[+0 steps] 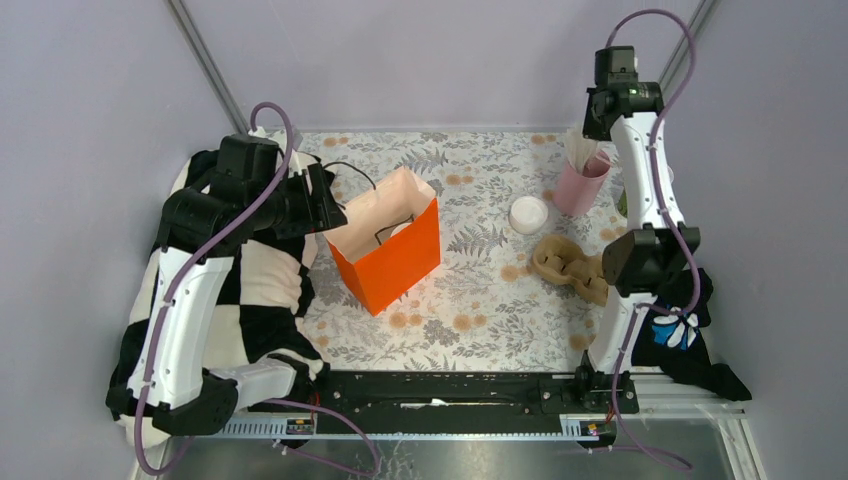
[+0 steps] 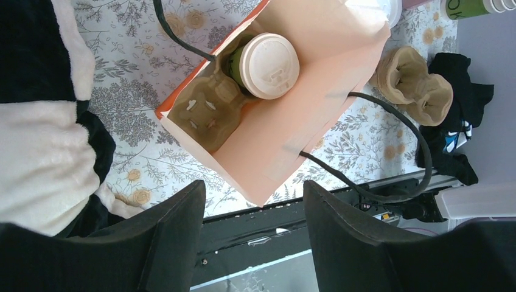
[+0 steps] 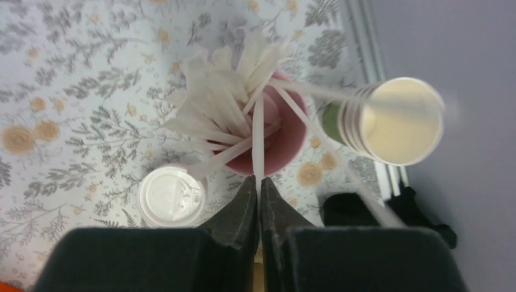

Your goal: Pack the takeout coffee

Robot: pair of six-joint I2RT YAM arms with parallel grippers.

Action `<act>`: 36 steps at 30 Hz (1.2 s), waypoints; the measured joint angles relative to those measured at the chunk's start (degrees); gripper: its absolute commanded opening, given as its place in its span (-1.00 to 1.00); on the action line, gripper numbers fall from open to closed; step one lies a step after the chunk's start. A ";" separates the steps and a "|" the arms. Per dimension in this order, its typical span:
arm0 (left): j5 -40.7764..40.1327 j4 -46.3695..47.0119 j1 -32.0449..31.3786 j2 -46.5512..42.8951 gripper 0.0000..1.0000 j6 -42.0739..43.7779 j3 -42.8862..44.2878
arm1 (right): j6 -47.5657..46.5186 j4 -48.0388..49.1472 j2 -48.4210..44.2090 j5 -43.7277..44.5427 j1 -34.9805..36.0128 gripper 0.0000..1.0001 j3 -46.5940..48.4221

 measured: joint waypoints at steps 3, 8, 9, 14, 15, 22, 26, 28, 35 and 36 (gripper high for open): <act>0.04 0.00 0.00 -0.83 0.29 -0.15 -0.02 | 0.57 -1.25 4.31 -2.12 0.00 -0.86 0.28; 0.11 -0.02 0.00 -4.13 0.29 -0.57 -1.55 | 1.62 -2.03 4.09 -3.45 0.00 -0.78 -3.72; 0.11 -0.02 0.00 -4.52 0.29 -0.57 -1.73 | 1.66 -2.16 4.00 -3.52 0.00 -0.76 -3.96; 0.07 0.15 0.00 -5.33 0.29 -0.48 -2.86 | 1.64 -2.80 3.82 -3.63 0.00 -0.80 -3.74; 0.07 0.26 0.00 -5.31 0.30 -0.39 -3.34 | 1.66 -3.28 3.93 -3.63 0.00 -0.80 -3.19; 0.07 1.03 0.00 -5.20 0.29 0.68 -5.86 | 2.01 -4.90 4.52 -3.67 -0.04 -0.22 1.60; 0.04 1.31 0.00 -5.18 0.29 1.38 -6.27 | 3.34 -7.08 6.01 -5.40 -0.11 0.06 4.90; 0.02 1.46 0.00 -5.18 0.30 1.84 -6.51 | 4.46 -7.93 5.97 -6.38 -0.11 0.19 5.60; -0.31 2.51 -0.63 -5.20 0.30 2.97 -8.57 | 6.78 -5.81 -5.35 -6.91 -1.03 0.42 -6.86; -0.46 2.56 -1.07 -5.11 0.29 3.17 -8.79 | 6.95 -5.68 -6.93 -7.26 -1.57 0.43 -8.04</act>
